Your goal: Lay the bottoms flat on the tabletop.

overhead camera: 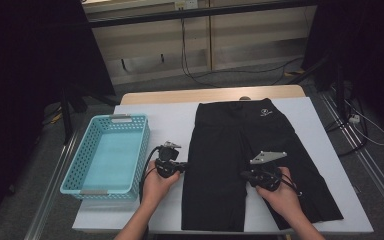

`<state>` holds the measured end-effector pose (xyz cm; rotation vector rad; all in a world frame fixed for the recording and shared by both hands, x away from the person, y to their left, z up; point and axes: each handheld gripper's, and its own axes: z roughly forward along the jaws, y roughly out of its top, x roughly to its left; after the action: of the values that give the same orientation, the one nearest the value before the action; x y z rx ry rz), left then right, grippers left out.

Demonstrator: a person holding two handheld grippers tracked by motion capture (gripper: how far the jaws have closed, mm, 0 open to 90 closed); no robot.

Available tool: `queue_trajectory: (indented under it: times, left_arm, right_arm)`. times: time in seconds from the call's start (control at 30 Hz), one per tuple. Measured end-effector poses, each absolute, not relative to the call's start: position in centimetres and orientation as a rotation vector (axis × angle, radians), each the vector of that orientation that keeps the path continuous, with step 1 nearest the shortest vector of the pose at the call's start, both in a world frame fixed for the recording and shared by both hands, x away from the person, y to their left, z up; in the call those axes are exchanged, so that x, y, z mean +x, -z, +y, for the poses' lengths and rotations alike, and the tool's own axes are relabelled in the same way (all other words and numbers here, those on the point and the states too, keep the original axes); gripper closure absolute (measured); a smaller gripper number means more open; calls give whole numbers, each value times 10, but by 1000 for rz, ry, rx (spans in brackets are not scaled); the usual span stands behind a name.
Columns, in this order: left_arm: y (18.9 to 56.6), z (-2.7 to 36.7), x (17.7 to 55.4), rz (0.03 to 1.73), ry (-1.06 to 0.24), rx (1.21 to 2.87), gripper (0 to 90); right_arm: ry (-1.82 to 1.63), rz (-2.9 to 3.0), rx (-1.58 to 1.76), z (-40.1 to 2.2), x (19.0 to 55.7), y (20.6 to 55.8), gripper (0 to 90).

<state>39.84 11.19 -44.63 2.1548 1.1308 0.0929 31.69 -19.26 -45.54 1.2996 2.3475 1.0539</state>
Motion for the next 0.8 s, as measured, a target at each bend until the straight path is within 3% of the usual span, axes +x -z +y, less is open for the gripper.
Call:
queue_trajectory:
  times: [0.33, 0.5, 0.63, 0.73, 0.8]
  left_arm:
    - [437, 128, 406, 1156, -119, 2099, 900]
    - [441, 128, 407, 1157, -121, 2084, 898]
    - [440, 128, 405, 1128, -124, 2080, 774]
    - [440, 126, 404, 1090, -126, 2100, 580]
    - [440, 125, 403, 1073, -135, 2120, 541]
  right_arm:
    - [-1088, 2346, 1264, -193, 313, 450, 900]
    - [-1068, 2342, 1267, -195, 313, 452, 861]
    - [-1075, 2292, 1269, -203, 313, 444, 770]
    - [-1081, 2242, 1289, -214, 312, 439, 670]
    - [-1062, 2207, 1304, -224, 311, 437, 625]
